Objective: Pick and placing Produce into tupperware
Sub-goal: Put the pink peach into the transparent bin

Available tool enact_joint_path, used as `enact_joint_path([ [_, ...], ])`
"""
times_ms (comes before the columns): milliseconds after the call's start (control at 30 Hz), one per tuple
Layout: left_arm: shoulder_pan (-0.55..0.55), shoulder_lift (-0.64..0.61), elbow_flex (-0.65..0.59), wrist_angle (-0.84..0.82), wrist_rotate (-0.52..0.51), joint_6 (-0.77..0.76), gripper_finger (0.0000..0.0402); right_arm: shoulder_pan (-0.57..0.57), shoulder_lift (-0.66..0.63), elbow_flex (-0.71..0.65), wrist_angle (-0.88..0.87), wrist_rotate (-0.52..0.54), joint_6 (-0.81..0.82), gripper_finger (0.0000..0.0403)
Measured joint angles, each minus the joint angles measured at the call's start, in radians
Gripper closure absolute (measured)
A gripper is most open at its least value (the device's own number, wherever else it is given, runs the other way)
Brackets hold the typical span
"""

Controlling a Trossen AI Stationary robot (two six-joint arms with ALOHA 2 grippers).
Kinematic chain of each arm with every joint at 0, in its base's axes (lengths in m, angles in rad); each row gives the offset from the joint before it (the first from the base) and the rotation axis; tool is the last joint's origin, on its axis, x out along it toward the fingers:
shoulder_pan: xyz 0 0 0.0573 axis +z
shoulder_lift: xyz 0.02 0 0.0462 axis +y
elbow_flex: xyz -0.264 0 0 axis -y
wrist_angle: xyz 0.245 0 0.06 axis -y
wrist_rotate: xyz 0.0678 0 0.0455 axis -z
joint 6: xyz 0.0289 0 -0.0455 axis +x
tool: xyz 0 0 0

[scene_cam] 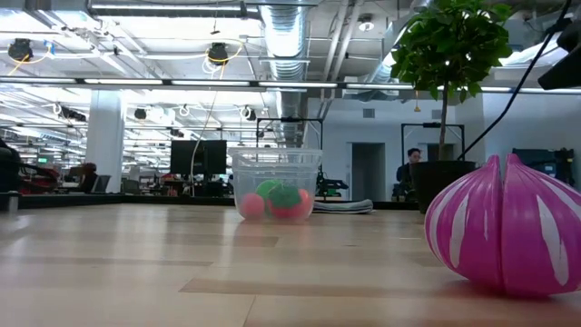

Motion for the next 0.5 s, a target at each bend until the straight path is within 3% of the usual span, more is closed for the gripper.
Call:
enact_joint_path([
  [300, -0.003, 0.001, 0.012, -0.019, -0.050, 0.018, 0.0187, 0.000, 0.000, 0.000, 0.000, 0.000, 0.000, 0.0097],
  [500, -0.006, 0.002, 0.071, -0.093, -0.133, 0.051, 0.0163, 0.000, 0.000, 0.000, 0.000, 0.000, 0.000, 0.0097],
])
